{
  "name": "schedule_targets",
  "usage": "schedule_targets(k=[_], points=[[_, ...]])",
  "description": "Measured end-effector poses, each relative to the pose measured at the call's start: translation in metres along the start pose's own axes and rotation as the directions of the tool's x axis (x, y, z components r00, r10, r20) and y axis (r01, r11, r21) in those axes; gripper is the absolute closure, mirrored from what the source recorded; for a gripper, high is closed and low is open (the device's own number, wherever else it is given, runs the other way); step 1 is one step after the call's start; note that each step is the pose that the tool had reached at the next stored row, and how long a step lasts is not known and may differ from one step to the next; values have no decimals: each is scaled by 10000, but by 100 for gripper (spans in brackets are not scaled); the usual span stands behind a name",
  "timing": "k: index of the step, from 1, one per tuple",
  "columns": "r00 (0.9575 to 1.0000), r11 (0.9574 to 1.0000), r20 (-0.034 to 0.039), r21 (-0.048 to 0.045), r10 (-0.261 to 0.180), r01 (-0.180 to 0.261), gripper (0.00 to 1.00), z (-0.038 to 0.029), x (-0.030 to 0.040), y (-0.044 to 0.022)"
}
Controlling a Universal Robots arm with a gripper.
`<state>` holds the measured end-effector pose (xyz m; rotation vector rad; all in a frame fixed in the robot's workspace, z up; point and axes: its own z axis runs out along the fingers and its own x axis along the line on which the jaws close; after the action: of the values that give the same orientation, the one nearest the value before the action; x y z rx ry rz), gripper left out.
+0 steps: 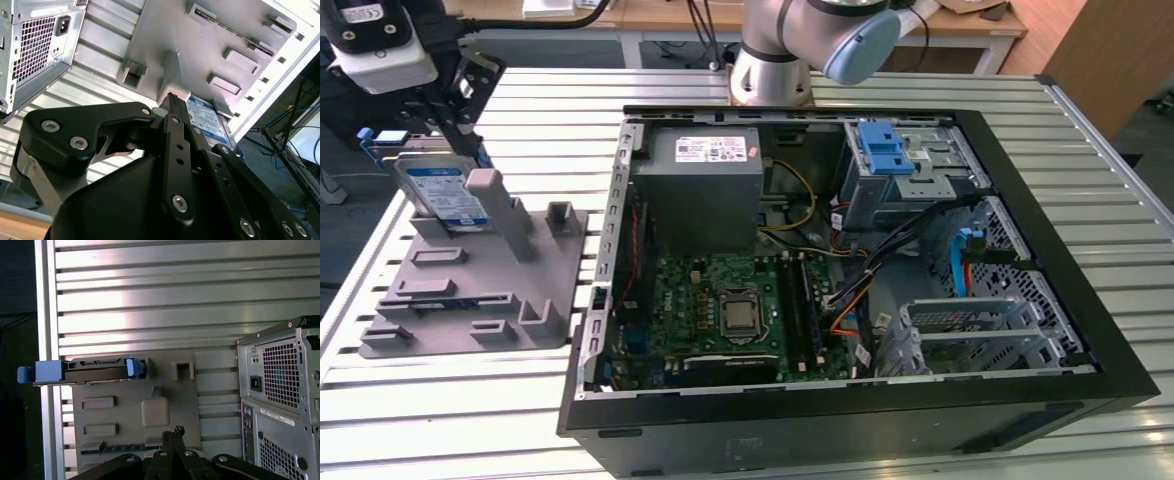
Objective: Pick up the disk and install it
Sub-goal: 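Reach for the disk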
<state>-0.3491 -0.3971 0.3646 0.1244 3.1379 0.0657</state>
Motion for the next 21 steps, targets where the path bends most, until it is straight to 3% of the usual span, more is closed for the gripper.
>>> schedule_targets(k=[21], points=[[10000,10000,-9,0,0,0,89,21,202,23]])
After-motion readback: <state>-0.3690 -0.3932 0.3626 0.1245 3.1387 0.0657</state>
